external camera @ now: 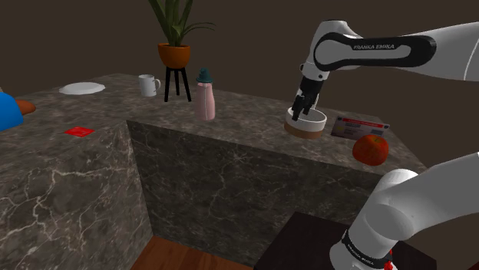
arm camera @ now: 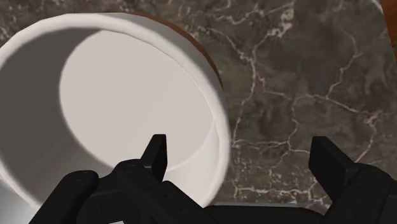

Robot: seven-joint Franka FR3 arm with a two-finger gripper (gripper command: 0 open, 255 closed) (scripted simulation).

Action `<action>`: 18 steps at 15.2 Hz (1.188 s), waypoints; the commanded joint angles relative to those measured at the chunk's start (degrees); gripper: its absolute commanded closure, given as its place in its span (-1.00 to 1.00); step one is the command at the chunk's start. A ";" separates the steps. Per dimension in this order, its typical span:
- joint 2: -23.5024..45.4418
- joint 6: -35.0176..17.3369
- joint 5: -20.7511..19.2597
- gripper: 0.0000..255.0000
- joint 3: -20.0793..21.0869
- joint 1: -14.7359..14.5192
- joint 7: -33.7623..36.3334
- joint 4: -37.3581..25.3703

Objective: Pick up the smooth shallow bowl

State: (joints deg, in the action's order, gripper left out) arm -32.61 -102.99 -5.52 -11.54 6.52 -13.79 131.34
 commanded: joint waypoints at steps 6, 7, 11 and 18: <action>1.29 -5.20 -0.61 -1.00 -1.04 0.30 -0.80 3.76; 1.37 -6.44 -0.69 -1.00 -1.15 0.34 -0.79 4.91; 1.28 -6.36 -0.70 1.00 -1.14 0.36 -0.79 4.93; 1.26 -6.37 -0.71 1.00 -1.15 0.37 -0.80 4.96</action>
State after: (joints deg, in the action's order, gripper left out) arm -31.38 -109.36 -6.20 -12.66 6.86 -14.59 136.25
